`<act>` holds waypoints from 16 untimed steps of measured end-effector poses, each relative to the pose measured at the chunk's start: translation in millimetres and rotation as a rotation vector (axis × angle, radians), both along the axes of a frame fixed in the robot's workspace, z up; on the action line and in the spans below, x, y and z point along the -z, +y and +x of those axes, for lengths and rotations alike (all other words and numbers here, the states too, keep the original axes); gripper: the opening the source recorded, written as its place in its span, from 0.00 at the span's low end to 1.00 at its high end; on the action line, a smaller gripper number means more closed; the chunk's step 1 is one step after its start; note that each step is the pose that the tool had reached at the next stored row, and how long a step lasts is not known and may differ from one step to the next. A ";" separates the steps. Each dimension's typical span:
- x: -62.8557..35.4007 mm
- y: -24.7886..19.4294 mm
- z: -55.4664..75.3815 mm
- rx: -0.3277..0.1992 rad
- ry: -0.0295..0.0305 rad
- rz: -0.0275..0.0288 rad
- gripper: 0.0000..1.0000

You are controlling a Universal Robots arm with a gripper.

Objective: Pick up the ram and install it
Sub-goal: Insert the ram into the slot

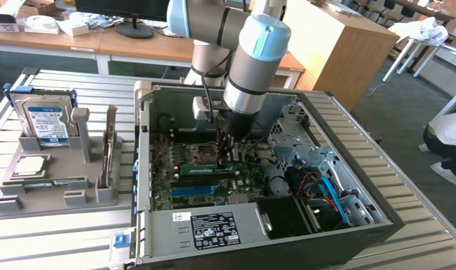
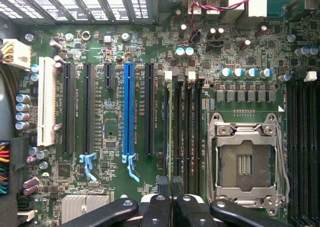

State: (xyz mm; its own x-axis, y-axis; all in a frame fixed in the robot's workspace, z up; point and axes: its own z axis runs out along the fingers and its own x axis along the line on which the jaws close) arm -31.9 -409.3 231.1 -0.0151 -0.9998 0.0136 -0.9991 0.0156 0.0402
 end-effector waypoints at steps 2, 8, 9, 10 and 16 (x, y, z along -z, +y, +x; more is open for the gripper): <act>0.1 0.0 0.0 0.000 0.0000 -0.0001 0.12; 0.8 0.0 0.0 0.000 0.0000 -0.0001 0.12; 0.8 0.0 0.0 0.000 0.0000 -0.0002 0.12; 1.1 0.0 0.0 0.000 0.0000 0.0000 0.12; 1.3 0.0 0.0 0.000 0.0000 0.0000 0.12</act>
State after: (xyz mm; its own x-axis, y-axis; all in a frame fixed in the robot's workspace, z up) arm -31.9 -409.3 229.8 -0.0147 -0.9998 0.0136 -0.9991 0.0152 0.0402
